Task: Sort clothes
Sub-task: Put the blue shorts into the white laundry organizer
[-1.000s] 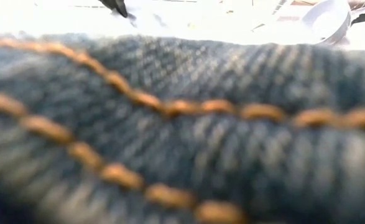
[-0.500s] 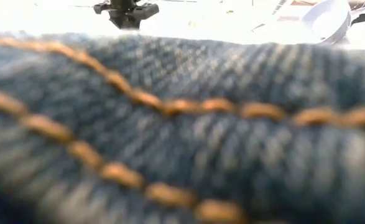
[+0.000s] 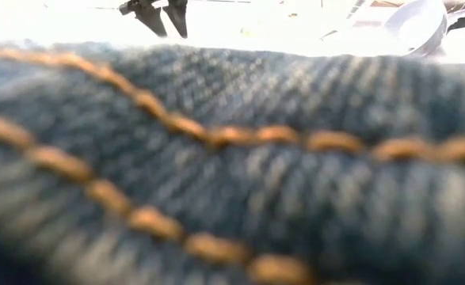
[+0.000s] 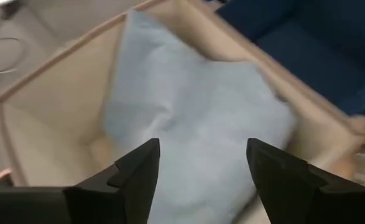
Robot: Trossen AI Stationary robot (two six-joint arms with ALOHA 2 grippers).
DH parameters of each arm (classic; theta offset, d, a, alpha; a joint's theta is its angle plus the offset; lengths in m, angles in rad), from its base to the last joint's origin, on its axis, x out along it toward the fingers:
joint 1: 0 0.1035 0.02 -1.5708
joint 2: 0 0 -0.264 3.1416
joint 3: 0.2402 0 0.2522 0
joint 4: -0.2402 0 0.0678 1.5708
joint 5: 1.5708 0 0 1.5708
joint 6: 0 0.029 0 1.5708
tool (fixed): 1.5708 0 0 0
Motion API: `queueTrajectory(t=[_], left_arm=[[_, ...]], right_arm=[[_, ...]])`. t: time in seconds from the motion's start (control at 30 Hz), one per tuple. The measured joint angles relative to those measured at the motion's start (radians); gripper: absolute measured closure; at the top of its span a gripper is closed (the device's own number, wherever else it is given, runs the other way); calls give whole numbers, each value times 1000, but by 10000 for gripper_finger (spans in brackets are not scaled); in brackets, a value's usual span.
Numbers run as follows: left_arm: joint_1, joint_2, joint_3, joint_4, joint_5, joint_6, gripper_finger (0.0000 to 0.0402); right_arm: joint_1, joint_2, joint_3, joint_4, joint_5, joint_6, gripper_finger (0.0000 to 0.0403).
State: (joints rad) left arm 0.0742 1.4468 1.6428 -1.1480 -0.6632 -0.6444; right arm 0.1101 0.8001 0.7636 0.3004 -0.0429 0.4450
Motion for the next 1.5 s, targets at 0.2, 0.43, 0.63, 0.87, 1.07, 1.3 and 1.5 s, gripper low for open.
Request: queueTrajectory(t=[0.2,0.43,0.63,0.87,1.07,1.3,1.5], left_arm=[[-53,-111,0,80,10,16,164],[-126,-213,0,162,4,117,164],[-150,-224,0,159,0,89,164],[-189,-215,-4,352,59,225,164],[-191,-183,-11,353,78,241,164],[-192,-147,-11,340,97,240,164],[-205,-113,-10,357,167,268,164]], right_arm=[[0,0,0,0,0,0,346],[33,0,0,1,13,-120,346],[60,0,0,-5,50,-163,346],[60,3,0,-68,51,-164,346],[58,47,84,-260,64,-167,346],[77,155,244,-579,77,-181,346],[142,256,389,-912,77,-106,354]])
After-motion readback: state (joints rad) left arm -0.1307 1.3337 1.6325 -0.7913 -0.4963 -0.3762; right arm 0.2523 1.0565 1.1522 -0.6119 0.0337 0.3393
